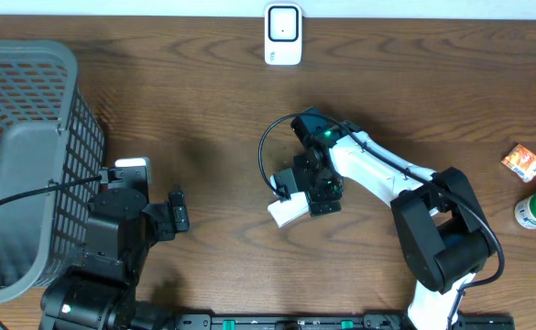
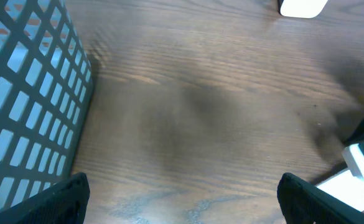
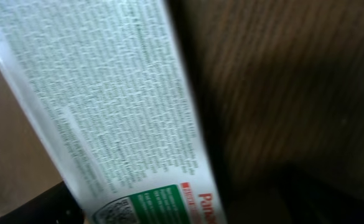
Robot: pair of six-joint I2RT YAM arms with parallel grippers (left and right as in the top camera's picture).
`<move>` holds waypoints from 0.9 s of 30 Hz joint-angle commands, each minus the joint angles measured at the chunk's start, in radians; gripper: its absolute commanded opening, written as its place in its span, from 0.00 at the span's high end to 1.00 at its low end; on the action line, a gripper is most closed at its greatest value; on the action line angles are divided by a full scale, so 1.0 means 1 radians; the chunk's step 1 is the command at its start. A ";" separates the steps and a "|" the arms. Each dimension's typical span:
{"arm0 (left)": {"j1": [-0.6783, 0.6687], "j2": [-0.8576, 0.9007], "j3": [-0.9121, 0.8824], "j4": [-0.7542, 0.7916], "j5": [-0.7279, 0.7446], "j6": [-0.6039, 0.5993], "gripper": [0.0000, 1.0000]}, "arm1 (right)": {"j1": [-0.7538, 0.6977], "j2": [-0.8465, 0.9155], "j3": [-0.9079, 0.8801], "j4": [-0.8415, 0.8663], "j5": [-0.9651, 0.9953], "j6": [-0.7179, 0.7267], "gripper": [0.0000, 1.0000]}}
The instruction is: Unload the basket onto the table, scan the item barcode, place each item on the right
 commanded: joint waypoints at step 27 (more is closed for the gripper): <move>0.002 -0.001 0.005 0.000 -0.016 -0.006 0.04 | 0.036 0.082 -0.039 -0.034 -0.051 0.121 0.04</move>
